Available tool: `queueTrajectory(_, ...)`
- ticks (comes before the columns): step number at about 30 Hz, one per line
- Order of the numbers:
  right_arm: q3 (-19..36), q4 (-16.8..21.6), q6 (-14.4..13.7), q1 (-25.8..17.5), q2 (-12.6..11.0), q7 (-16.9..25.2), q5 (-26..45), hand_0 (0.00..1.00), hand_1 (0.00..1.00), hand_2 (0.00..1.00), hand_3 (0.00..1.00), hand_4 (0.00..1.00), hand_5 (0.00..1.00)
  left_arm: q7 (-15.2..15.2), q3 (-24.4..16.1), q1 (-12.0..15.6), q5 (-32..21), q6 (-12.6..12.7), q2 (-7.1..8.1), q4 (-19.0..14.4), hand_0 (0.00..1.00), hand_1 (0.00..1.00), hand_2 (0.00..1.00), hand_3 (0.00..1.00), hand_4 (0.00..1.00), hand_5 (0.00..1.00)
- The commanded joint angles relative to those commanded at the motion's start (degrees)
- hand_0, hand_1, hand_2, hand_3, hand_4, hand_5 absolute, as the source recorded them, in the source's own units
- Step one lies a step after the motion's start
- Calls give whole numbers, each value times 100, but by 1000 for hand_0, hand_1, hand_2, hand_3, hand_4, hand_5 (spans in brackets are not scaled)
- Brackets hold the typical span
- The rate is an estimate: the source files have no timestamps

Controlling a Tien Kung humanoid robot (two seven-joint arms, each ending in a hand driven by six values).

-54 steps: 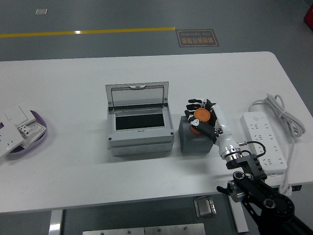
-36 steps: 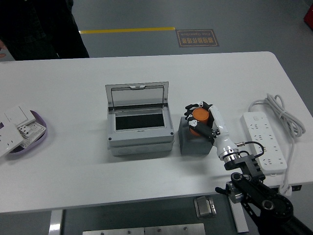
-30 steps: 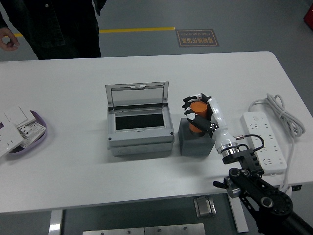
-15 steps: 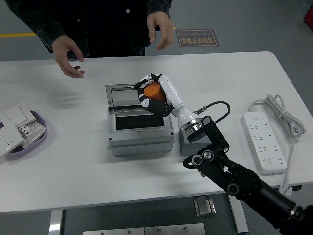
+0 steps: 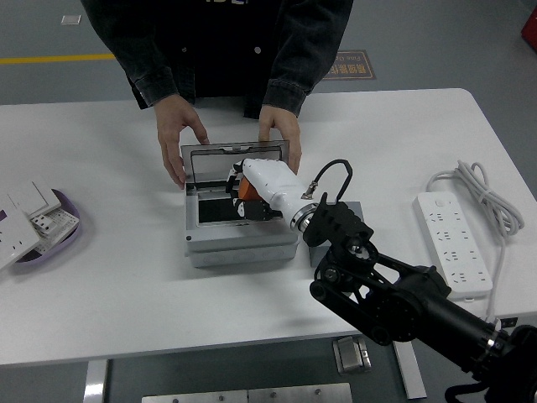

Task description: Pick up the cylinder from the cube,place it in the box,flap close box

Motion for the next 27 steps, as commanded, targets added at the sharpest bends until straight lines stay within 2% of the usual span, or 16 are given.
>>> queueTrajectory(6, -238, -72, 71, 79, -13, 190, -170, 2, 136, 255, 228, 2, 2, -3, -11, -11, 21, -7, -3, 0, 604, 586, 563, 604, 669, 276)
queueTrajectory(7, -247, -72, 77, 77, -13, 258, -175, 11, 233, 312, 270, 2, 2, -7, -8, -14, 20, -9, -3, 0, 604, 586, 564, 605, 669, 278)
queueTrajectory(13, -215, -70, 67, 61, -36, 462, -187, 11, 233, 312, 270, 2, 2, -14, -5, -14, 21, -8, -7, 0, 604, 586, 564, 605, 669, 278)
queueTrajectory(14, -216, -73, 66, 57, -39, 478, -194, 610, 604, 554, 577, 588, 2, -12, -4, -13, 21, -8, -8, 0, 604, 586, 563, 604, 670, 279)
queueTrajectory(19, -251, -78, -36, 50, -50, 518, -353, 610, 604, 554, 577, 588, 2, -11, -1, -15, 24, -6, -13, 0, 604, 586, 563, 604, 670, 279)
queueTrajectory(20, -261, -81, -67, 51, -53, 537, -366, 686, 652, 626, 663, 579, 55, -12, 1, -17, 24, -7, -13, 0, 604, 586, 563, 604, 670, 281)
queueTrajectory(27, -248, -92, -210, 28, -66, 635, -288, 701, 644, 621, 663, 569, 61, -19, 6, -33, 32, -10, -8, 0, 604, 586, 564, 604, 670, 281)
